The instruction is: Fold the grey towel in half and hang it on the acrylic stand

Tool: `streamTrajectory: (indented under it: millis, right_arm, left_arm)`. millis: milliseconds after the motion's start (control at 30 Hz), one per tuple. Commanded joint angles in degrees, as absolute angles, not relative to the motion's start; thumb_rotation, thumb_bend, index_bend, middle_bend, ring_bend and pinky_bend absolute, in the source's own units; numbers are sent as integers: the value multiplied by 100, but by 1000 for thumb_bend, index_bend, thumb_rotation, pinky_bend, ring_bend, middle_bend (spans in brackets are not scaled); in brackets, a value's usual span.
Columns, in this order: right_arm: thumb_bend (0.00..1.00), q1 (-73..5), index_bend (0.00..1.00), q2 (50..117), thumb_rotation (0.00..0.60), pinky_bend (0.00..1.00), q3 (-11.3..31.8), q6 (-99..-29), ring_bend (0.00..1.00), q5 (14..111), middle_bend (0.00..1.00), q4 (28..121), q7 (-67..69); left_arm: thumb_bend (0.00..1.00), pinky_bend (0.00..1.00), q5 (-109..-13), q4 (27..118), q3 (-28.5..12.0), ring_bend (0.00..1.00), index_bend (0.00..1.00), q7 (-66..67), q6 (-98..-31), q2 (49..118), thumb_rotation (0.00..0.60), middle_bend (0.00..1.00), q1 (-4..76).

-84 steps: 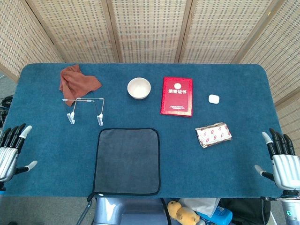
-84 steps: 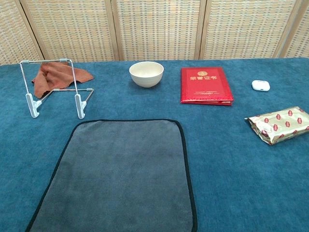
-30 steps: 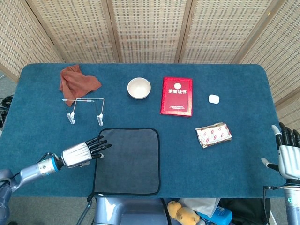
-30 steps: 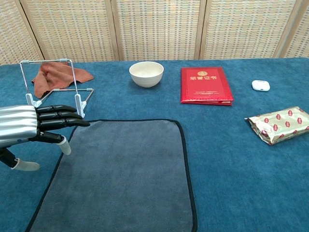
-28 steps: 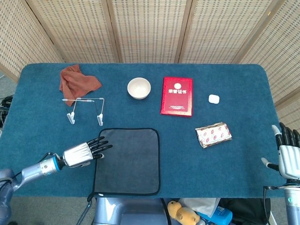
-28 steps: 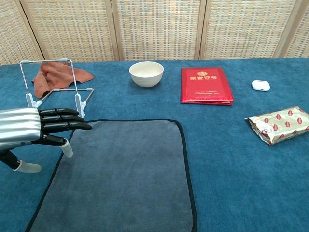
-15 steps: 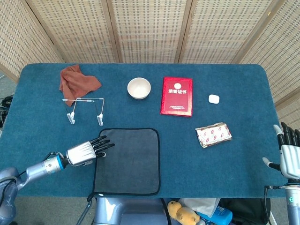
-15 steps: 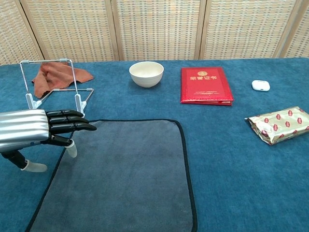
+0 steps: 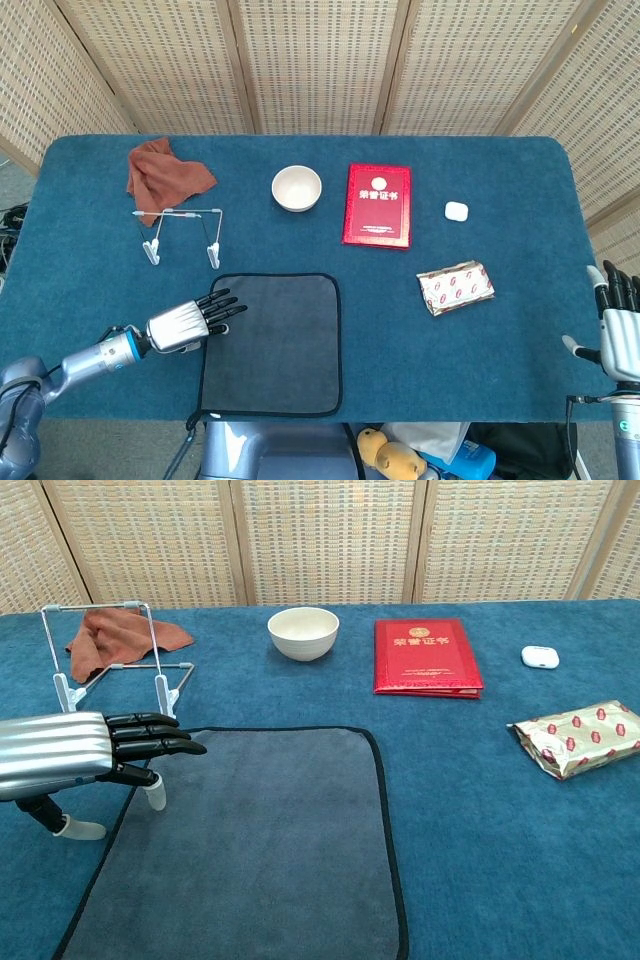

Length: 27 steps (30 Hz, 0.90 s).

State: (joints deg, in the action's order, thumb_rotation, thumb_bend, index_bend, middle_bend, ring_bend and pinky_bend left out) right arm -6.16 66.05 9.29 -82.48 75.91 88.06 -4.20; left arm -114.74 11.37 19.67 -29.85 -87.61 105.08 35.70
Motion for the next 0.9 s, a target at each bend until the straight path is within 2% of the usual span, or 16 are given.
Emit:
streamTrajectory:
  millis: [33, 200, 467, 900]
  right_arm:
    - [0, -613, 0, 6600, 600, 0, 930, -8250, 0, 7589, 0, 8804, -408]
    - [0, -601, 0, 6574, 600, 0, 931, -8256, 0, 7592, 0, 8812, -357]
    - [0, -591, 0, 6555, 600, 0, 924, -8263, 0, 7597, 0, 8830, -331]
    - [0, -586, 0, 6514, 600, 0, 913, -8238, 0, 7602, 0, 8865, -266]
  left_arm:
    - [327, 29, -11469, 1129, 1984, 0, 384, -2954, -8745, 10520, 600, 0, 3582]
    - [377, 29, -11439, 1125, 2008, 0, 389, -2864, -8719, 10550, 600, 0, 3623]
    - [393, 29, -11387, 1144, 2040, 0, 396, -2818, -8745, 10549, 600, 0, 3642]
    - [440, 31, -11351, 1158, 2095, 0, 535, -2718, -8794, 10602, 600, 0, 3676]
